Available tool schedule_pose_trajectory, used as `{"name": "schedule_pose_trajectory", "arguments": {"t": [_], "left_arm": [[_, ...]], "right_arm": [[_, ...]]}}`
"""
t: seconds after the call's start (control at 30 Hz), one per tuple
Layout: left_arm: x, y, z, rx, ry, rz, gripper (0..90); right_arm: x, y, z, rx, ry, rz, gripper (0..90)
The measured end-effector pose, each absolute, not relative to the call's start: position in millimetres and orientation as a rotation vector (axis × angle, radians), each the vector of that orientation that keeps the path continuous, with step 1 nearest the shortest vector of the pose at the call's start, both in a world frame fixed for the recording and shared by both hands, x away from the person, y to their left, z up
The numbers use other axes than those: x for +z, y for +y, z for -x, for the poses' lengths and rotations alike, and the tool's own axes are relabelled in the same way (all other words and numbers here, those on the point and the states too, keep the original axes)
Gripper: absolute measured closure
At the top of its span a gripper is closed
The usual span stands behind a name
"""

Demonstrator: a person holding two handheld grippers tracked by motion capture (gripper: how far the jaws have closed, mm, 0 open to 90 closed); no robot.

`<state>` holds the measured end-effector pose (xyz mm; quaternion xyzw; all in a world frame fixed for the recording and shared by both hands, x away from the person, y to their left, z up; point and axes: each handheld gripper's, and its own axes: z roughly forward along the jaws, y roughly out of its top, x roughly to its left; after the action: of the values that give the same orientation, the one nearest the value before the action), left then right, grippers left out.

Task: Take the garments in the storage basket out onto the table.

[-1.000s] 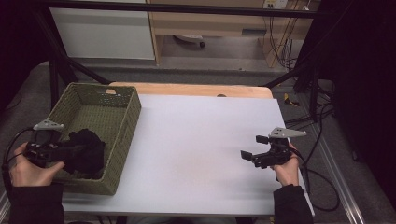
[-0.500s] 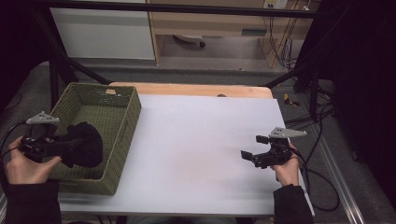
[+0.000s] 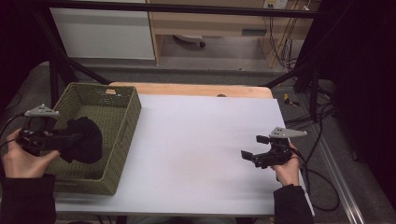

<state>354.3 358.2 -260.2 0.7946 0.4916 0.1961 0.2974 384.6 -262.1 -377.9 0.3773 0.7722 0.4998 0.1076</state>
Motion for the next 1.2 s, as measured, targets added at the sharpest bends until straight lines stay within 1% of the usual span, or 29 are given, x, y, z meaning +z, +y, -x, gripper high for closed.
{"name": "schedule_pose_trajectory", "arguments": {"t": [0.67, 1.2], "left_arm": [[-237.5, 349.7, -357.2, 0.537, 1.258, -2.142, 54.0], [-224.4, 341.6, -360.8, 0.511, 1.202, -2.158, 54.0]], "right_arm": [[-379.0, -260.9, -384.9, 1.46, 2.283, -1.11, 0.7], [-378.1, -261.7, -384.5, 1.467, 2.278, -1.112, 0.7]]}}
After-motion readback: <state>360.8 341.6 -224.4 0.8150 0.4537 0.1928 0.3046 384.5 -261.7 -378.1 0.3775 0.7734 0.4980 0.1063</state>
